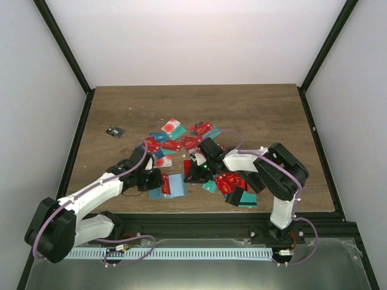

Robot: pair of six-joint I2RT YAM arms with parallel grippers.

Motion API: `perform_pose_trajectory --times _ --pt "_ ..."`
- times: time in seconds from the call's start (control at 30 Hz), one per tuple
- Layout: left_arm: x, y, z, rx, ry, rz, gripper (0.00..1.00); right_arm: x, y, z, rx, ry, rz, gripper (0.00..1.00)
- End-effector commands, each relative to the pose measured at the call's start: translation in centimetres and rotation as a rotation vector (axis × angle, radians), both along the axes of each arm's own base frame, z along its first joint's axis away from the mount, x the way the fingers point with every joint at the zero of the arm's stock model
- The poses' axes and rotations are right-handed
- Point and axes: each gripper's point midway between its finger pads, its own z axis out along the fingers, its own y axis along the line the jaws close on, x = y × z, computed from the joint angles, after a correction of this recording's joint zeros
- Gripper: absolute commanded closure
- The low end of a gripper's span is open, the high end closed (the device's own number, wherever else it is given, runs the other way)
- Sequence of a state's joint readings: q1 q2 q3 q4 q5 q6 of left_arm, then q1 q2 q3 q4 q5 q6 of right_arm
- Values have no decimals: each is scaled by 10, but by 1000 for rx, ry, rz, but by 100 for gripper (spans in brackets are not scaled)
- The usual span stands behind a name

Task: Put the credit cards into the card holder
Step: Insert the credit card into the card holder.

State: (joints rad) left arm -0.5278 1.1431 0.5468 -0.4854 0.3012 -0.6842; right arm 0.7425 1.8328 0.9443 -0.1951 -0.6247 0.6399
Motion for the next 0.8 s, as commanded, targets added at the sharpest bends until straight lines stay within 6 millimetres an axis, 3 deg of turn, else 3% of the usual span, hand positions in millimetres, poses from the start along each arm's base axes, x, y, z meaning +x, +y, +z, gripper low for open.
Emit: perform_pose_trajectory --times 0.0,0.37,0.77 --pt "-1 1 -7 -9 5 8 96 -6 -17 -10 -65 19 -26 69" --pt "-7 -1 -18 -20 31 -5 96 -20 -18 -13 -23 71 -33 69" --pt "-17 1 -26 -35 83 16 96 -22 -18 -17 -20 88 -35 69"
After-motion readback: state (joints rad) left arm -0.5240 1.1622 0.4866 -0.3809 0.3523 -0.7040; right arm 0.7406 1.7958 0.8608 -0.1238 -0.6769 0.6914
